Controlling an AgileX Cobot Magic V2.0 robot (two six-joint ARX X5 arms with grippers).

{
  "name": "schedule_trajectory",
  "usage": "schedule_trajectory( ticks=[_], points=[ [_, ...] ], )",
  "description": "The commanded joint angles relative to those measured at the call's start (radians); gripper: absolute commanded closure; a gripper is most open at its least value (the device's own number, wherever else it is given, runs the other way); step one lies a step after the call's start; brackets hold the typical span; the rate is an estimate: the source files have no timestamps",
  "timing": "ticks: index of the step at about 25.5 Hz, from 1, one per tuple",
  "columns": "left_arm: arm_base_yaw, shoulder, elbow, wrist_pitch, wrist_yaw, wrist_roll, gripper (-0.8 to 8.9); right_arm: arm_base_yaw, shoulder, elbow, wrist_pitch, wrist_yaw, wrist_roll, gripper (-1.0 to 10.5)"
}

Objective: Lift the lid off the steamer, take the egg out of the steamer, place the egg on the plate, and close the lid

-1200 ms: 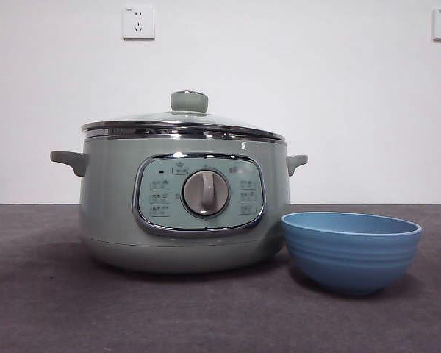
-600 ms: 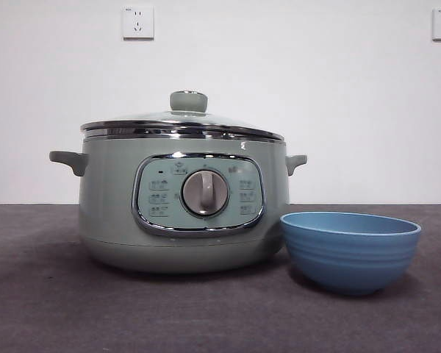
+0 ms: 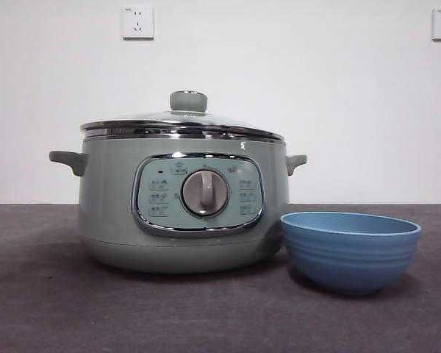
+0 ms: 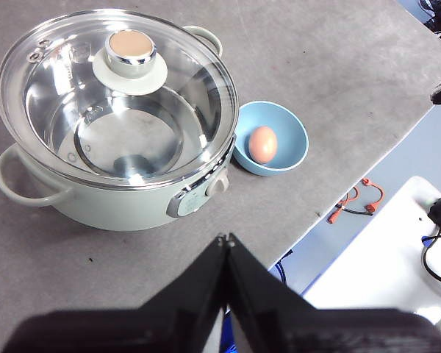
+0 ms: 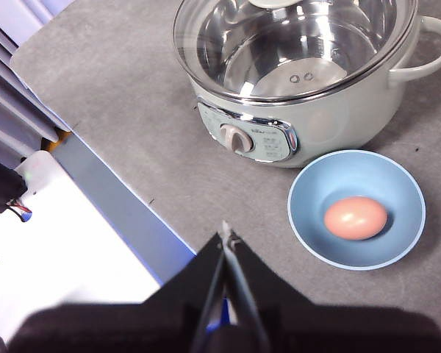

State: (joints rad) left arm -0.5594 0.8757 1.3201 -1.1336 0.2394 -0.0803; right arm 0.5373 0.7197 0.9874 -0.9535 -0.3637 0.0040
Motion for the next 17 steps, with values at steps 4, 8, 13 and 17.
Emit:
schedule_trajectory(
  ticks=[4,8,13,17],
  points=[
    [-0.001,-0.002,-0.003,0.067,-0.150,0.049,8.17,0.001,0.000,0.002,0.002,0.003,0.006,9.5],
    [0.035,-0.009,-0.005,0.238,-0.393,0.097,8.17,0.001,0.000,0.002,0.002,0.003,0.006,9.5],
    [0.254,-0.088,-0.076,0.518,-0.306,0.190,8.16,0.001,-0.001,0.002,0.002,0.003,0.006,9.5],
    [0.423,-0.211,-0.248,0.743,-0.205,0.214,8.16,0.001,-0.001,0.002,0.002,0.003,0.006,9.5]
  ],
)
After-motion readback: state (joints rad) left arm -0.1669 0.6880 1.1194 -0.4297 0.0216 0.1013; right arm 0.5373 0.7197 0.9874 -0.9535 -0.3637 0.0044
